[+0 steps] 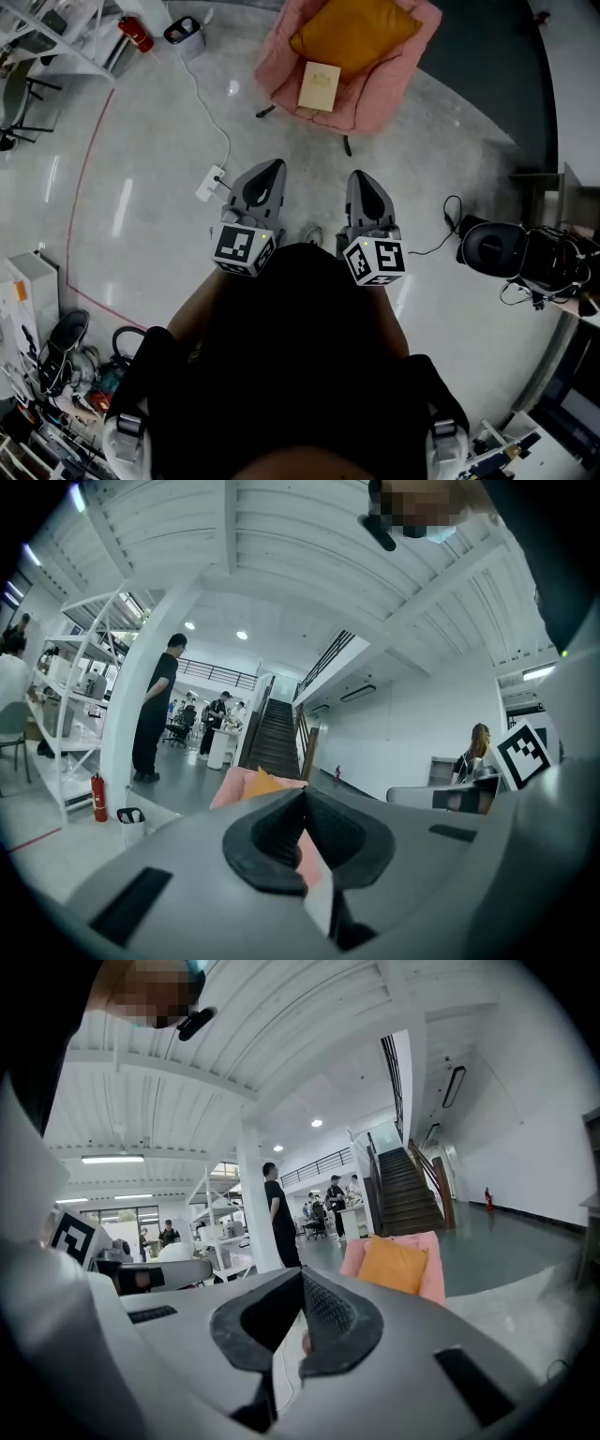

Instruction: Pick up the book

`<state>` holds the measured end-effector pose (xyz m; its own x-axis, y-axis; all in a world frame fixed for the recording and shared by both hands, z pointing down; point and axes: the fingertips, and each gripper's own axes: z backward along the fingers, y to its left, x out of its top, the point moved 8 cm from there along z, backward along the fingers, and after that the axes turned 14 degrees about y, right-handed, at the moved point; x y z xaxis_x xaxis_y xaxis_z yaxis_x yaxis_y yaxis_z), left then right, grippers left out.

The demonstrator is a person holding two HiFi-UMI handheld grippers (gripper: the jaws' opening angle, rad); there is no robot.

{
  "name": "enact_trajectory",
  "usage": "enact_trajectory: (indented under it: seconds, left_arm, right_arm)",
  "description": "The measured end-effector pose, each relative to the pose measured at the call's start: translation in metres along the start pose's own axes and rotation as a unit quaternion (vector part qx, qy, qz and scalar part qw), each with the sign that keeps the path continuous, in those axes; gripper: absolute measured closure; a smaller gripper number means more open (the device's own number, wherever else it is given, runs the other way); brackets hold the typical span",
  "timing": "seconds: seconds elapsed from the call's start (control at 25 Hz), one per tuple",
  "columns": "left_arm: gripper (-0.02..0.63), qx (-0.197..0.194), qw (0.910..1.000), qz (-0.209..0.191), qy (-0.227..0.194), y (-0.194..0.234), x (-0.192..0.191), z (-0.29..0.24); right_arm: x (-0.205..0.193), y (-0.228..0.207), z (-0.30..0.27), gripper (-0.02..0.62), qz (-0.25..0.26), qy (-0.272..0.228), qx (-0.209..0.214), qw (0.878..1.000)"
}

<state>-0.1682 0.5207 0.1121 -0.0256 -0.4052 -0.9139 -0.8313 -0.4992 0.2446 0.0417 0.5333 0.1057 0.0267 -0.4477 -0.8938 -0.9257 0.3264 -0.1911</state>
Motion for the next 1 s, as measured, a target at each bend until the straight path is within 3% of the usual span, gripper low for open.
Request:
enact_trajectory:
  seconds: [0.52,0.84,1.0]
  left_arm:
    - [0.598,-0.028,0.9994,-0.018,-0.003,0.034,-0.003,0.020]
    - [0.598,-0.022,0.9997,-0.006,0.000,0.071,0.002,0.020]
    - [0.598,-0.016,0.9997,-0.010,0.012,0.072,0.001,0.001]
  right_arm:
    - [-0.005,0.040,-0.012,0.594,-0.002,-0.006,-0.017,1.000]
    - [-0.002,0.062,-0.037,0.594,0.004,-0.003,-0.018,1.000]
    - [-0.005,0.045,-0.058,0.594,-0.002,-0.001,-0.008,1.000]
